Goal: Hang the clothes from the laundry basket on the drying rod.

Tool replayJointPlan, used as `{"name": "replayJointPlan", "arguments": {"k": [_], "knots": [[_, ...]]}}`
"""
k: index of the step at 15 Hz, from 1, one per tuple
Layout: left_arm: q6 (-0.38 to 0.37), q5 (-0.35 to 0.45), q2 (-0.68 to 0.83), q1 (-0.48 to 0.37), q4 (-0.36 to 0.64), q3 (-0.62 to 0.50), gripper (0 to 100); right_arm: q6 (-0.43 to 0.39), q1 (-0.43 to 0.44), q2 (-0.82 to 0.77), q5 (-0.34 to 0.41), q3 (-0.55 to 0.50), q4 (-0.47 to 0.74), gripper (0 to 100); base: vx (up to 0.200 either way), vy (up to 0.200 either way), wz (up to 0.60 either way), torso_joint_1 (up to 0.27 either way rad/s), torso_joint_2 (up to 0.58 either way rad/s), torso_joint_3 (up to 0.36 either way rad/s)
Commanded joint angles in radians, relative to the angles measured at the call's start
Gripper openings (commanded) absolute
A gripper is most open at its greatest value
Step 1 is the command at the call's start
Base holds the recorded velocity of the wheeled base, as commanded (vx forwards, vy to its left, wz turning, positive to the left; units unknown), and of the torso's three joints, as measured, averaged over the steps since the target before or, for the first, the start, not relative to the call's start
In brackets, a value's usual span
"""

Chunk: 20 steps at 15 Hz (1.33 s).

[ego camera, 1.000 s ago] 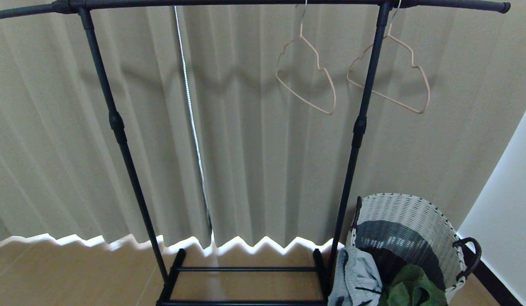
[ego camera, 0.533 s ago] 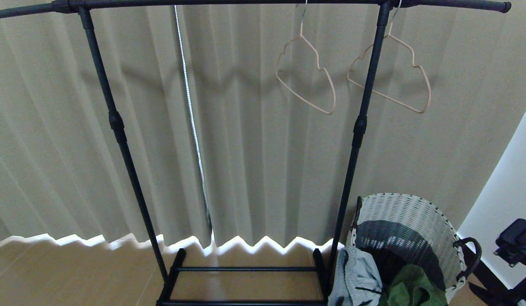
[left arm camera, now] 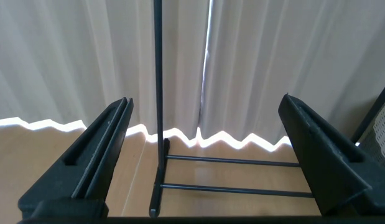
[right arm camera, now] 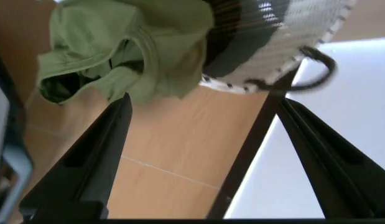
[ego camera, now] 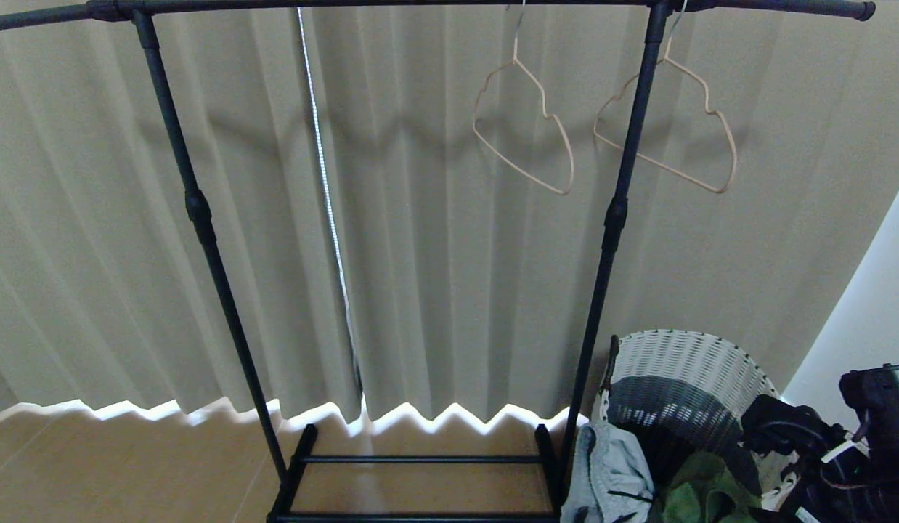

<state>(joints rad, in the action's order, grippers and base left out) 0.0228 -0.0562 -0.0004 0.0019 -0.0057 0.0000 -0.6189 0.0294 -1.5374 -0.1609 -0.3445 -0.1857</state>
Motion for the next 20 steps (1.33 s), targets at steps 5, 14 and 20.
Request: {"name": "replayJointPlan", "arguments": {"k": [5, 14, 20], "knots": [[0.000, -0.001, 0.000, 0.001, 0.000, 0.000, 100, -0.019, -0.002, -0.253, 0.004, -0.005, -0.155, 100, 0.000, 0.000, 0.00, 0.000, 0.00, 0.000], [0.000, -0.001, 0.000, 0.000, 0.000, 0.000, 100, -0.019, -0.005, -0.322, -0.008, 0.001, -0.299, 100, 0.000, 0.000, 0.00, 0.000, 0.00, 0.000], [0.000, -0.001, 0.000, 0.001, 0.000, 0.000, 100, -0.015, -0.005, -0.270, -0.002, 0.019, -0.299, 0, 0.000, 0.000, 0.00, 0.000, 0.00, 0.000]]}}
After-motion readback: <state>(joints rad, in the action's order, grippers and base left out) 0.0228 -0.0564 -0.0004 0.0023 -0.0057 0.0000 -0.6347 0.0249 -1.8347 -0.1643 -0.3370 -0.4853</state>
